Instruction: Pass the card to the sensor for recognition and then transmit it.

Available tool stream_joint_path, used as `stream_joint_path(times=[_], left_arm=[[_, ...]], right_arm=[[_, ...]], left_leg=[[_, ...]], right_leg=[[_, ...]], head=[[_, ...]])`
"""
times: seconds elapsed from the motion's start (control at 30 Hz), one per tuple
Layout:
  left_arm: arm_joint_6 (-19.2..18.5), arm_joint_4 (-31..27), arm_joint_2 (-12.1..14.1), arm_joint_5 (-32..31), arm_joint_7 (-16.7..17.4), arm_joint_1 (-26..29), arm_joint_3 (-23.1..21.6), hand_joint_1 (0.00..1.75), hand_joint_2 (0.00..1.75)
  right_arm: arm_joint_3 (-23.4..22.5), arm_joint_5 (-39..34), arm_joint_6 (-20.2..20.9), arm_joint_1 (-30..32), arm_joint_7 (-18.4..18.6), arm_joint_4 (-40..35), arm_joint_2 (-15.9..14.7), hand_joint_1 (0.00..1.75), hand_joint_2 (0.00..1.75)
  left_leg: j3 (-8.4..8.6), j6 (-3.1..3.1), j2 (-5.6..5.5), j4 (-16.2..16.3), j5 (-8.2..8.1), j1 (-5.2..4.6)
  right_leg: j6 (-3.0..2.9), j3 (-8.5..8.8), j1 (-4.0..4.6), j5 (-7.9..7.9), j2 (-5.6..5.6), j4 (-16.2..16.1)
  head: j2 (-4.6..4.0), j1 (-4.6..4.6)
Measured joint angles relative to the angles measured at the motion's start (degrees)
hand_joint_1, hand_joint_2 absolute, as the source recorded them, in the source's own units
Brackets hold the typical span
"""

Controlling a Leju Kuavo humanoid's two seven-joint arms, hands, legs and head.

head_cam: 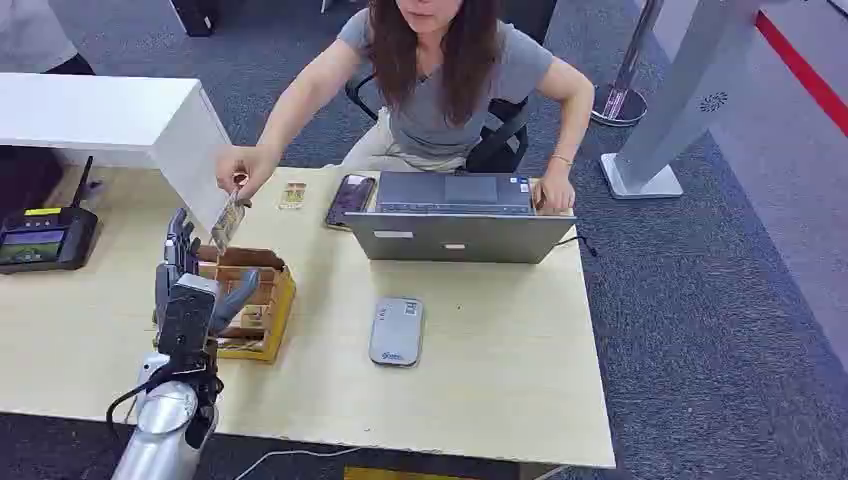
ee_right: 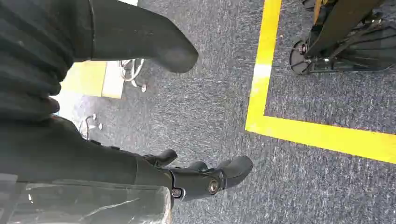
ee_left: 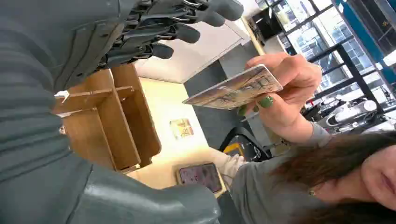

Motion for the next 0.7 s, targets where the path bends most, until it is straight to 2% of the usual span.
stream_joint_path(times=[0.63,0.67,0.7], left_arm=[[0.17,0.44,0.0,0.52,0.26,-2.18,0.0,0.0,1.75],[0.2,0.48,0.0,0.63,0.26,-2.27,0.0,0.16,1.75],[0.2,0.57,0.0,0.79,0.26,-2.36,0.0,1.59,1.75]], right_arm=[[0.0,0.24,0.0,-0.03,0.0,0.0,0.0,0.0,1.75],[0.0,0.24,0.0,-0.03,0.0,0.0,0.0,0.0,1.75],[0.0,0.24,0.0,-0.03,0.0,0.0,0.0,0.0,1.75]], left_leg=[[0.0,0.0,0.01,0.0,0.0,0.0],[0.0,0.0,0.0,0.0,0.0,0.0],[0.0,0.0,0.0,0.0,0.0,0.0]], right_leg=[[0.0,-0.01,0.0,0.0,0.0,0.0],[0.0,0.0,0.0,0.0,0.0,0.0],[0.0,0.0,0.0,0.0,0.0,0.0]], head=[[-0.02,0.0],[-0.02,0.0],[-0.02,0.0]])
